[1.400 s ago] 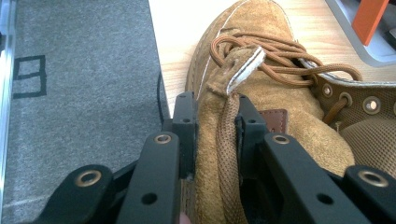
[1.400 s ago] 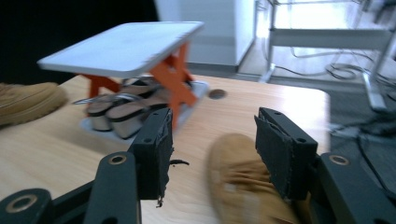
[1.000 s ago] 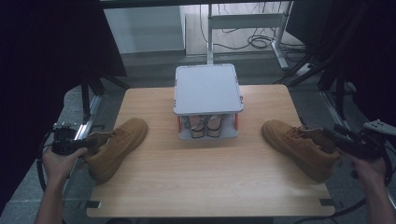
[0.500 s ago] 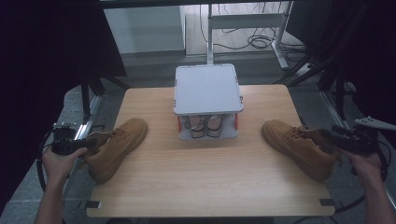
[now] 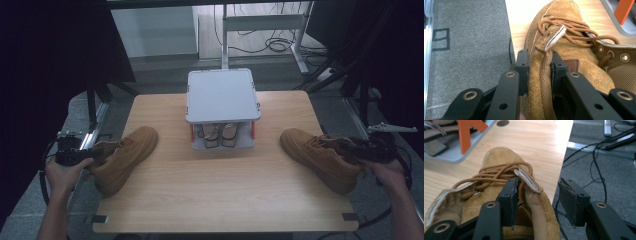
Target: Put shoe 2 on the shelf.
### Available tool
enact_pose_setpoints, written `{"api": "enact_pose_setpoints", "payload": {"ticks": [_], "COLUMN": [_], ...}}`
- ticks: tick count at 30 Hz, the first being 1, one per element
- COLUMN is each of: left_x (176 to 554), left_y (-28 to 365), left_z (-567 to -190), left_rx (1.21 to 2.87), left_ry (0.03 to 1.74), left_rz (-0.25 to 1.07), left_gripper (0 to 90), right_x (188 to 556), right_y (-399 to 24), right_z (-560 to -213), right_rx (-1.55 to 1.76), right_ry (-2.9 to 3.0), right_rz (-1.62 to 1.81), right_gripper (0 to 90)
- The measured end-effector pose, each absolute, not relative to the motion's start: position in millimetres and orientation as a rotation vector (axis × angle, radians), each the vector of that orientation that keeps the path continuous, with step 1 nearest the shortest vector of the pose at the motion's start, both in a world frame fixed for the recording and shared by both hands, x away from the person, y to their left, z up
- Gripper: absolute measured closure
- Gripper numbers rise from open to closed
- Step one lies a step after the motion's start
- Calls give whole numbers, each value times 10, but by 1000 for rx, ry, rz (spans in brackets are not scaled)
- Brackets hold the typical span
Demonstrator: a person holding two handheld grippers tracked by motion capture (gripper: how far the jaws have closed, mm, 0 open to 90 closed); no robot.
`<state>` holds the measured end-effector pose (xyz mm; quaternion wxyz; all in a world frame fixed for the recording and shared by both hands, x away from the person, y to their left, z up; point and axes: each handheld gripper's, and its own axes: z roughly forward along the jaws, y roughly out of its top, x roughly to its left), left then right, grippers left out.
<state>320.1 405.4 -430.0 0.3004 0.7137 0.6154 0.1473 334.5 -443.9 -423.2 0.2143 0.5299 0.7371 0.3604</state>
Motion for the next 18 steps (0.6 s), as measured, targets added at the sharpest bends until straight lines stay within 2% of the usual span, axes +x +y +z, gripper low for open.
{"api": "enact_pose_setpoints", "payload": {"ticks": [6,10,12,18], "left_x": [3206,3245,3267,3264], "left_y": [4040,4035,4034,4028], "left_z": [-4296,-4304,-4303,-4298], "left_rx": [1901,1936,1953,1944], "left_ry": [1637,1645,1645,1655], "left_rz": [397,347,333,350], "left_gripper": [730,665,644,724], "right_x": [3476,3523,3524,3521], "right_y": [-4381,-4366,-4351,-4337], "right_z": [-4270,-4302,-4305,-4297], "right_rx": [1478,1497,1491,1494], "right_ry": [2128,2163,2168,2175], "right_rz": [868,862,848,842], "right_gripper": [606,717,735,766]}}
